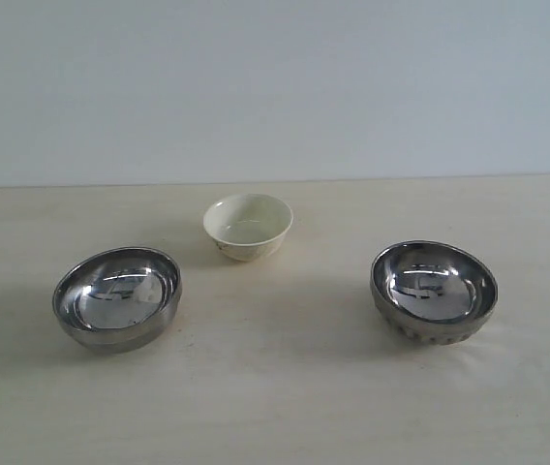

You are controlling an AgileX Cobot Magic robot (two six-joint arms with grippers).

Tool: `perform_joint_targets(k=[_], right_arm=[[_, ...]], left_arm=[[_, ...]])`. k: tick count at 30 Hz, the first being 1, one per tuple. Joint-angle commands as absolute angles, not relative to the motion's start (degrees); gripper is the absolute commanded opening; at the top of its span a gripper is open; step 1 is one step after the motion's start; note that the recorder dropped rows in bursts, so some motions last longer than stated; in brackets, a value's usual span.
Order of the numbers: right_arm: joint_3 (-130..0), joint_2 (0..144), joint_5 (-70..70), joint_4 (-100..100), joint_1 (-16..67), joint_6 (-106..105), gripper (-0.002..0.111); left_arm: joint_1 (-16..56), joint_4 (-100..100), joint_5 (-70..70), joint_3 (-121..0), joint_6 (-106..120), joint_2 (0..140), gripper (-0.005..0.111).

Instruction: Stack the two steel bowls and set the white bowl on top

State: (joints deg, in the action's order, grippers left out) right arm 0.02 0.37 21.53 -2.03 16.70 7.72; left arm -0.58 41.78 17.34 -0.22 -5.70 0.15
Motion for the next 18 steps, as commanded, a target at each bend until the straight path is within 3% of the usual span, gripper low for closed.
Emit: perform_joint_targets(k=[1,12,18], right_arm=[[0.0,0.0,20.98,-2.11,16.51,7.62,0.0],[0.0,0.0,20.98,-2.11,16.51,7.62,0.0],[0.0,0.0,20.98,-2.11,16.51,7.62,0.0]], left_arm=[[-0.74,45.45,14.33,0.0,-6.0,0.0,0.004],[-0.74,61.05,8.92,0.0,-4.05,0.0,0.004],[-0.74,61.05,8.65,-11.33,17.19,0.0,0.004]])
